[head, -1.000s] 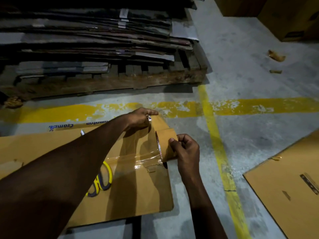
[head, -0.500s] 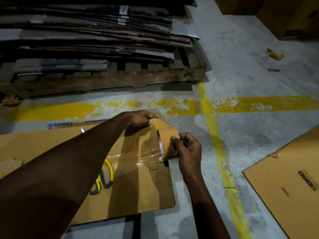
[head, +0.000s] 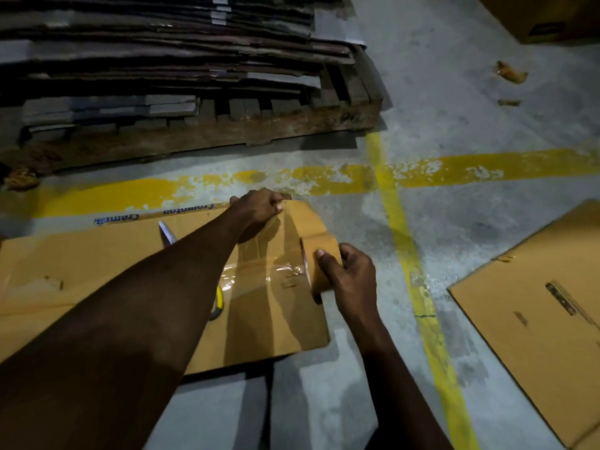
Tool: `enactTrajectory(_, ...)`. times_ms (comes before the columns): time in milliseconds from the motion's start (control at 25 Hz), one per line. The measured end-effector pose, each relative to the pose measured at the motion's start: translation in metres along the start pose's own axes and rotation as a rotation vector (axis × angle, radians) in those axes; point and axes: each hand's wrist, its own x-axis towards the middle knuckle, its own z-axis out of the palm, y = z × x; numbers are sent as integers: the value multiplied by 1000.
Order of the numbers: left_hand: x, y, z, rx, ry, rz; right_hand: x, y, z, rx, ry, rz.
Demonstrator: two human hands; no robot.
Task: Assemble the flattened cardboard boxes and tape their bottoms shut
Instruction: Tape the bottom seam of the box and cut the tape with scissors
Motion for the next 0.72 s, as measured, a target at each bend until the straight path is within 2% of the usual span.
enactTrajectory(320, -1, 4, 8, 45, 70, -57, -64, 3, -16, -15, 45, 63)
enactTrajectory(440, -24, 7, 14, 185, 210, -68, -73, 6, -12, -66, 72, 27)
enactTrajectory(560, -80, 6, 37, 326, 335, 73, -71, 5, -6, -85, 92, 28)
enactTrajectory(720, -164, 15, 91, 407, 146, 203, -66, 7, -6, -146, 115, 100)
